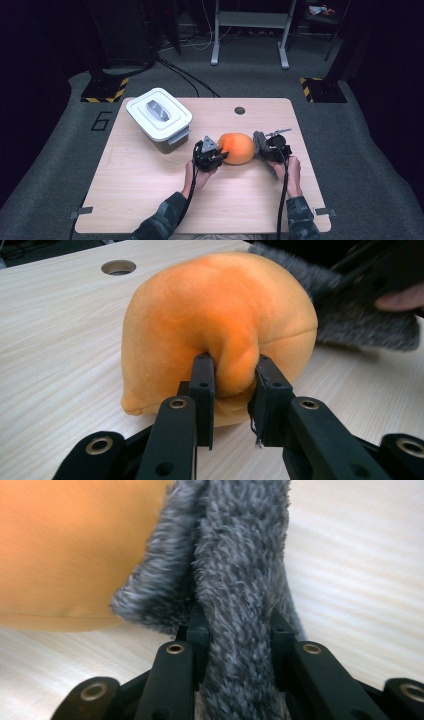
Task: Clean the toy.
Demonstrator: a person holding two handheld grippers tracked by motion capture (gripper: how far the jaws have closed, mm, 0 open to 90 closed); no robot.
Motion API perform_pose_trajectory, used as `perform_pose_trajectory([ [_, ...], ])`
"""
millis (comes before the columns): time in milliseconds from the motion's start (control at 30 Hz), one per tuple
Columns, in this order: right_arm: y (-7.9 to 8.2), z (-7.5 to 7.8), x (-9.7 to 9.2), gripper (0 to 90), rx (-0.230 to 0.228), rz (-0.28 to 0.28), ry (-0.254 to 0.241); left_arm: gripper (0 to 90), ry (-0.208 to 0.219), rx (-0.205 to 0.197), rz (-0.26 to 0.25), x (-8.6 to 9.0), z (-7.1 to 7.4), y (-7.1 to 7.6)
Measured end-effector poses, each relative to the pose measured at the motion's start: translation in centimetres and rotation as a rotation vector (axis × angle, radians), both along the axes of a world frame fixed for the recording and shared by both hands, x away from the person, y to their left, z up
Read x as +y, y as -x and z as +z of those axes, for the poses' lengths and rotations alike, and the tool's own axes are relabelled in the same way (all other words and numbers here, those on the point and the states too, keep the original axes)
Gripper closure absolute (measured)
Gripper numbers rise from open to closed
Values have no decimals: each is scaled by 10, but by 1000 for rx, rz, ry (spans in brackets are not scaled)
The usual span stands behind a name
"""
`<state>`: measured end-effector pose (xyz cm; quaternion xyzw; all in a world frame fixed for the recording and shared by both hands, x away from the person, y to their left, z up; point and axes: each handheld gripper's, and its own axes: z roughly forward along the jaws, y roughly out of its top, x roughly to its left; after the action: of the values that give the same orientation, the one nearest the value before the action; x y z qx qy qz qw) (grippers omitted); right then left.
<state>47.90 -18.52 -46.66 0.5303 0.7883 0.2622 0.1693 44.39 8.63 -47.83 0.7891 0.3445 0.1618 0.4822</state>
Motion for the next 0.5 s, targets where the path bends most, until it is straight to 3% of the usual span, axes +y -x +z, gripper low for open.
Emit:
perform_pose_trajectory([
  [167, 18, 36, 8, 721, -110, 61, -30, 739, -6, -3, -3, -1, 0, 0],
  [267, 26, 51, 24, 721, -131, 128, -42, 737, -9, -3, -6, 0, 1, 0],
  [333, 26, 51, 37, 721, -133, 163, -2, 736, -7, -1, -7, 0, 1, 0],
  [433, 21, 40, 52, 723, -99, 165, 66, 718, -10, 1, -5, 0, 0, 0],
  [500, 18, 35, 52, 724, -103, 164, 49, 677, 8, 13, -8, 3, 0, -1],
])
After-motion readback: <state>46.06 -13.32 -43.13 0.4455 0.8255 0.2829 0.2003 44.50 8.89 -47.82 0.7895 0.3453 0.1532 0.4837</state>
